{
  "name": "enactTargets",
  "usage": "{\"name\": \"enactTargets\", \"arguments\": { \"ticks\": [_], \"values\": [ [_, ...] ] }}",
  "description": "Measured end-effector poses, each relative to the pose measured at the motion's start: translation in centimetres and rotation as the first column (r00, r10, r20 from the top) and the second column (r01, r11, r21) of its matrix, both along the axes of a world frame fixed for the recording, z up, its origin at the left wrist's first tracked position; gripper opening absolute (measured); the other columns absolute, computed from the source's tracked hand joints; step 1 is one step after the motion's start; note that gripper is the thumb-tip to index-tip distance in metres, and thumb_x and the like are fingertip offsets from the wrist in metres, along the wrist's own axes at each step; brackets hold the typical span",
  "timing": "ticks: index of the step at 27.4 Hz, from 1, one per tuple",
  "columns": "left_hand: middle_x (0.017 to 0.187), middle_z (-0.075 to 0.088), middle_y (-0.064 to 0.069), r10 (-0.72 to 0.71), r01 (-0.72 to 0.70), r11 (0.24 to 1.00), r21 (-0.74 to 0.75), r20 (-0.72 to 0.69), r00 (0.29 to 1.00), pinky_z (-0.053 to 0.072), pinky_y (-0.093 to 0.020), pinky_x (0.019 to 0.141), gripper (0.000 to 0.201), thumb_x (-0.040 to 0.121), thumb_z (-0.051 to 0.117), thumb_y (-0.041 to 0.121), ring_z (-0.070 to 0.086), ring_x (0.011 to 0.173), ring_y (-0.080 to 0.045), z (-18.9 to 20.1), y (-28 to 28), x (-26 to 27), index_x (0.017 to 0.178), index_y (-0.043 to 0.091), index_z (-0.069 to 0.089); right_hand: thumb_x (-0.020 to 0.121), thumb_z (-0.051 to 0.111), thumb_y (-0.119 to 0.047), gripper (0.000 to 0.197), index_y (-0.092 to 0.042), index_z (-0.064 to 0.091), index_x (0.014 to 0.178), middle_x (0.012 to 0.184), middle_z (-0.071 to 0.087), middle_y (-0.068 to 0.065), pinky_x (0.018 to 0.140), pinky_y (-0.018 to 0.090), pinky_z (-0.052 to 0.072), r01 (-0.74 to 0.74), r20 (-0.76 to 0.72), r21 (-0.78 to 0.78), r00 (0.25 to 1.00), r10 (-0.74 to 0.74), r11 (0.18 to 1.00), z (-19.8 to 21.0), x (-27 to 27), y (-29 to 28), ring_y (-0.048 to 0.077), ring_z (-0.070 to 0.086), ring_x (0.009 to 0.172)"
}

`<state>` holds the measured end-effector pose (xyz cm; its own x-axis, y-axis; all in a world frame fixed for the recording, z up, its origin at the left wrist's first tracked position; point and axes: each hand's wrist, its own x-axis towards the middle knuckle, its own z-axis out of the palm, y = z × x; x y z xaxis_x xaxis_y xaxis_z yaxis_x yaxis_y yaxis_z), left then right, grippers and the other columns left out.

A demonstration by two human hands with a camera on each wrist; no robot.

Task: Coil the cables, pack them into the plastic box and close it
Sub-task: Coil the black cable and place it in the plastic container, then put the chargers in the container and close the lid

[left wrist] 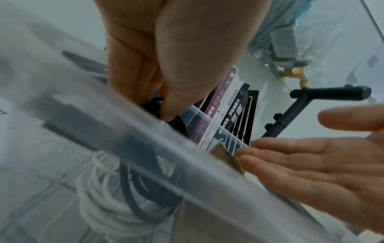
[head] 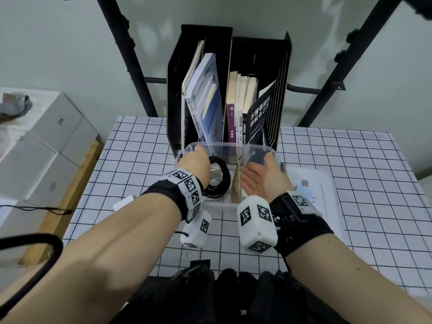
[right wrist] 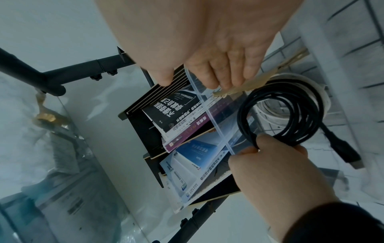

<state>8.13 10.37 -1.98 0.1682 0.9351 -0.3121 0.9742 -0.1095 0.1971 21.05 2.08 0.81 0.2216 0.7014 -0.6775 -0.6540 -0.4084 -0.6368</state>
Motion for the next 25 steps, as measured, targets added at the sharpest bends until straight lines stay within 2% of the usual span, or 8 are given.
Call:
{"name": "enactTargets", "arguments": {
  "ticks": [3,6,9,14,17,20,21,25],
  "values": [
    [0.13,0.048,-0.022,-0.045,0.042,0.998,-0.041,-0.083,0.996,0.041,-0.044,0.098,0.042,0.089,0.05,0.002,0.048,0.122,-0.038,0.5,-0.1,0.2,0.128,0.0,0.035,0.1,0.027,-0.052,0.07,0.001,0.031,0.145,0.15,0.036,0.019,0.114,0.036,0.029,-0.005,0.003,-0.011,1.0,0.005,1.0,-0.1,0.0,0.0,0.028,0.035,0.139],
    [0.126,0.052,-0.022,-0.124,0.12,0.992,-0.041,-0.143,0.982,0.044,-0.04,0.091,0.036,0.089,0.048,-0.001,0.049,0.121,-0.037,0.7,0.0,0.1,0.124,-0.001,0.039,0.101,0.024,-0.051,0.069,0.0,0.031,0.146,0.152,0.034,0.018,0.114,0.036,0.027,-0.025,0.008,-0.021,1.0,0.025,0.999,-0.1,0.0,-0.1,0.027,0.033,0.14],
    [0.125,0.054,-0.019,-0.193,0.186,0.981,-0.056,-0.186,0.963,0.045,-0.039,0.091,0.035,0.089,0.049,0.002,0.048,0.122,-0.036,0.9,0.1,-0.1,0.124,0.001,0.044,0.101,0.023,-0.05,0.068,0.001,0.031,0.146,0.153,0.032,0.018,0.116,0.036,0.025,-0.037,0.003,-0.029,0.999,0.037,0.999,0.0,0.2,-0.2,0.027,0.031,0.141],
    [0.123,0.057,-0.017,-0.187,0.17,0.981,-0.094,-0.22,0.957,0.047,-0.037,0.089,0.031,0.091,0.047,0.006,0.054,0.116,-0.032,0.6,0.8,0.2,0.121,0.003,0.053,0.1,0.027,-0.052,0.069,0.002,0.039,0.141,0.148,0.04,0.019,0.112,0.035,0.031,-0.025,0.008,-0.045,1.0,0.026,0.999,-0.2,0.0,0.0,0.027,0.039,0.137],
    [0.122,0.058,-0.013,-0.148,0.134,0.987,-0.093,-0.157,0.976,0.045,-0.034,0.09,0.028,0.091,0.047,0.007,0.053,0.117,-0.028,-0.1,0.8,0.0,0.116,0.007,0.059,0.1,0.027,-0.053,0.07,0.003,0.039,0.141,0.15,0.036,0.022,0.113,0.036,0.031,-0.025,0.015,-0.042,1.0,0.026,0.999,-0.3,-0.1,0.2,0.031,0.036,0.139],
    [0.113,0.064,-0.011,-0.116,0.113,0.991,-0.073,-0.043,0.992,0.049,-0.031,0.077,0.026,0.087,0.05,0.007,0.059,0.098,-0.026,-0.5,1.0,-0.5,0.108,0.01,0.066,0.1,0.025,-0.052,0.07,0.002,0.034,0.144,0.152,0.031,0.022,0.116,0.037,0.027,-0.029,0.032,-0.037,0.999,0.03,0.999,-0.3,0.3,0.2,0.032,0.031,0.141],
    [0.112,0.066,-0.01,-0.092,0.092,0.994,-0.055,-0.001,0.996,0.05,-0.03,0.077,0.026,0.087,0.051,0.007,0.06,0.098,-0.026,-0.3,1.1,-0.6,0.106,0.01,0.067,0.1,0.024,-0.052,0.07,0.001,0.033,0.145,0.152,0.032,0.02,0.115,0.037,0.027,-0.03,0.04,-0.036,0.999,0.032,0.999,-0.3,0.6,0.1,0.03,0.032,0.141],
    [0.119,0.06,-0.01,0.125,-0.122,0.992,-0.026,0.271,0.954,0.046,-0.032,0.092,0.031,0.087,0.047,0.0,0.057,0.105,-0.026,0.5,1.6,-1.3,0.11,0.01,0.066,0.1,0.025,-0.052,0.069,0.0,0.035,0.144,0.15,0.037,0.018,0.11,0.036,0.031,-0.003,0.066,-0.042,0.998,0.005,0.999,-0.3,1.1,-0.2,0.029,0.037,0.138]
  ]
}}
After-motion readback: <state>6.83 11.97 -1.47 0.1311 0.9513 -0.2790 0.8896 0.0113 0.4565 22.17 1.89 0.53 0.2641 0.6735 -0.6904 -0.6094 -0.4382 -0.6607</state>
